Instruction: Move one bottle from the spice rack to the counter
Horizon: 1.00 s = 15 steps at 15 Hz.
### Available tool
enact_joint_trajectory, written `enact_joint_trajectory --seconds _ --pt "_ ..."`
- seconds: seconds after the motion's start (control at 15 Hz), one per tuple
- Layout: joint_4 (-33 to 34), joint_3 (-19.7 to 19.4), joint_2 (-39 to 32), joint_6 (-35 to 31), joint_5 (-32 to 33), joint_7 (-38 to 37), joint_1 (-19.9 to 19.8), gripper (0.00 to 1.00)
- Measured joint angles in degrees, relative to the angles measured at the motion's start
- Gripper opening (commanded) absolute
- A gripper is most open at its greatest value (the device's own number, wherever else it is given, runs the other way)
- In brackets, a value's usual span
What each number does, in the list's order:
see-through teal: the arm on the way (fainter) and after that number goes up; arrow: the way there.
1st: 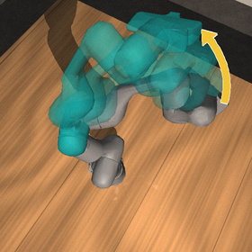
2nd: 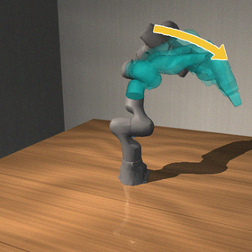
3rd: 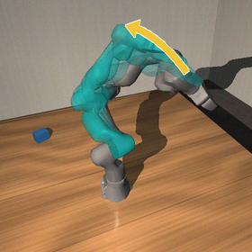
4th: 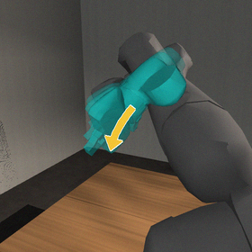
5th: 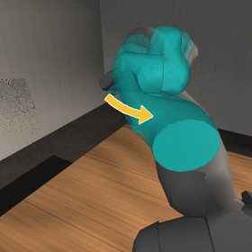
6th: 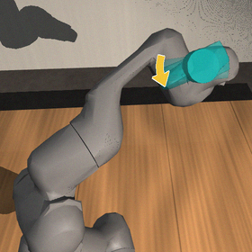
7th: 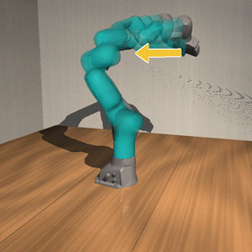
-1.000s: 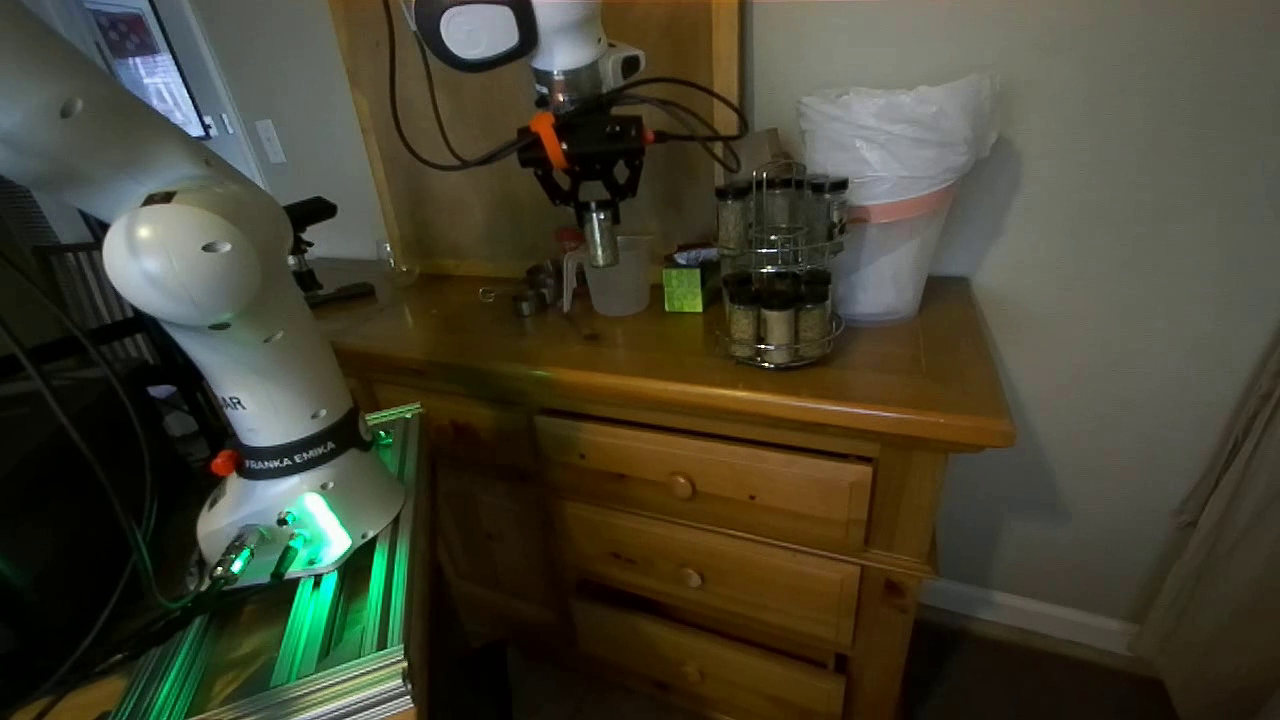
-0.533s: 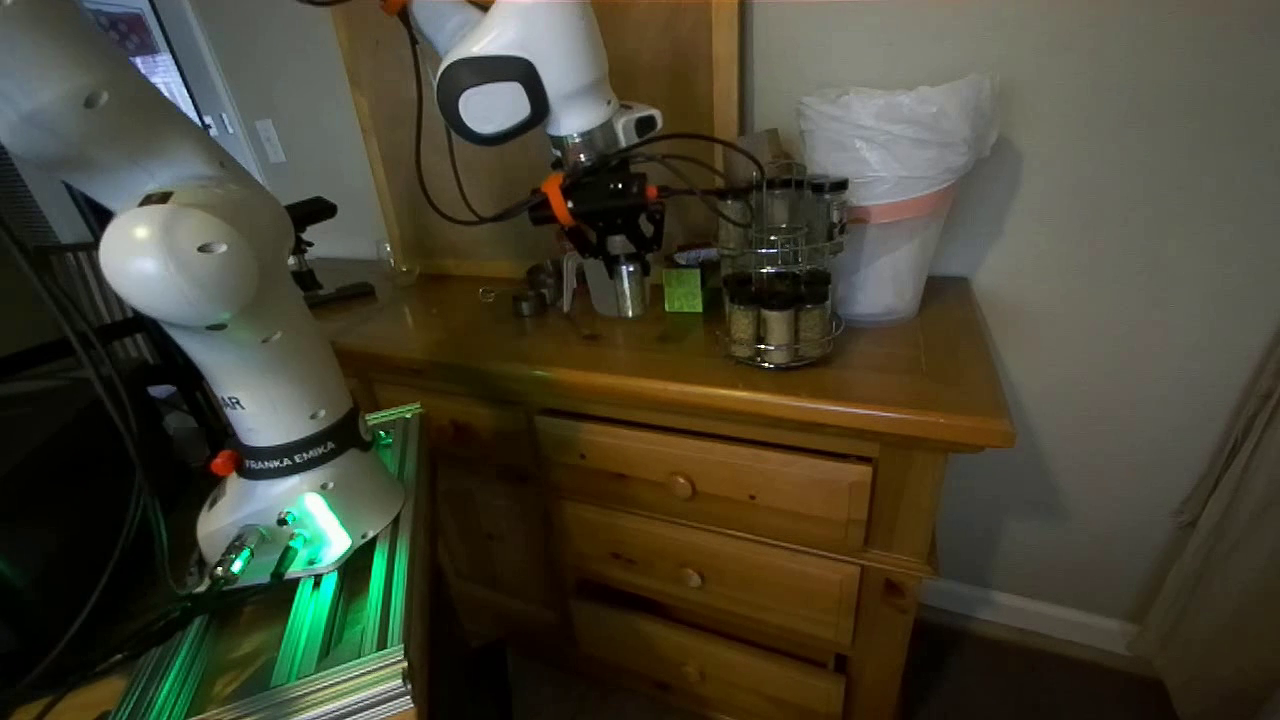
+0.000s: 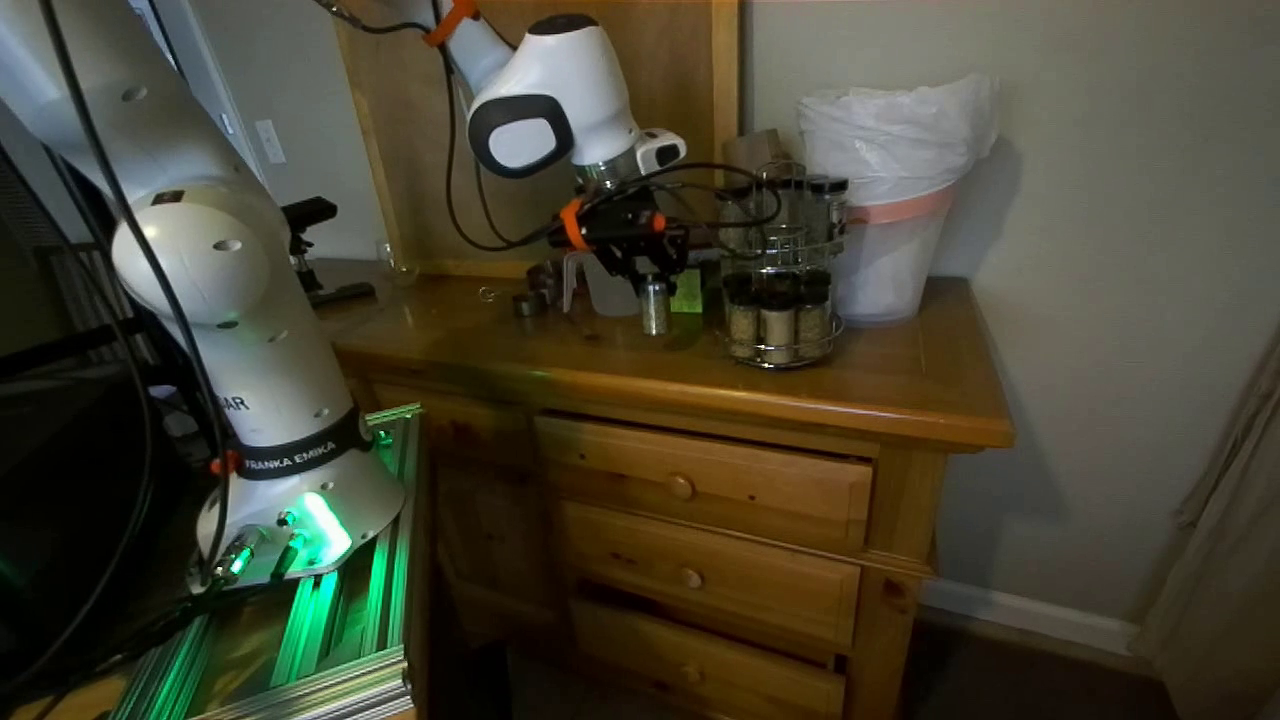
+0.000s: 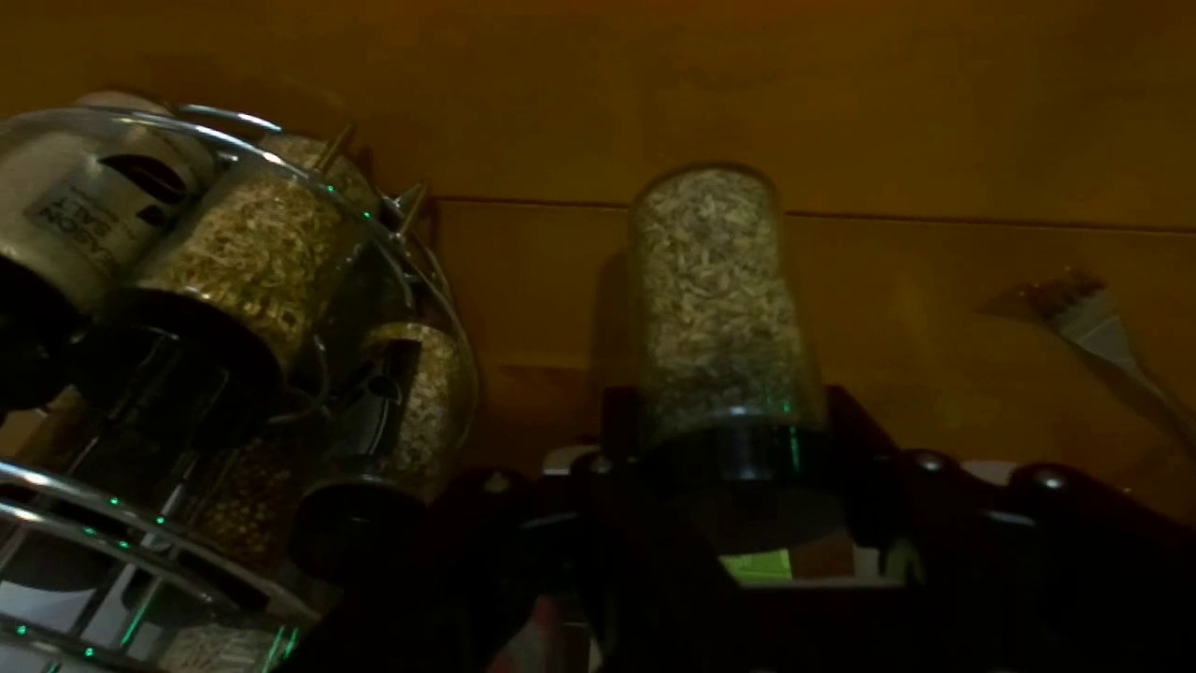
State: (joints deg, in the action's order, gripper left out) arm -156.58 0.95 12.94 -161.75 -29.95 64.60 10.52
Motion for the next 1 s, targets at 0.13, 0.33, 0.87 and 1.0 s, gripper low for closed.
enact_joint_trajectory --seconds 0.13,0.33,0.87,1.0 --pt "0.15 -0.33 -0.06 0.02 0.00 -0.04 0.14 0.24" --pt "0.11 -0.50 -0.07 -1.81 -4.54 0.74 1.13 0.24" --pt "-0.82 -0.75 -1.00 -9.88 -14.25 1.18 4.01 0.24" --pt "-1.10 -0.68 -2.00 -10.95 -15.32 1.16 4.14 0.24"
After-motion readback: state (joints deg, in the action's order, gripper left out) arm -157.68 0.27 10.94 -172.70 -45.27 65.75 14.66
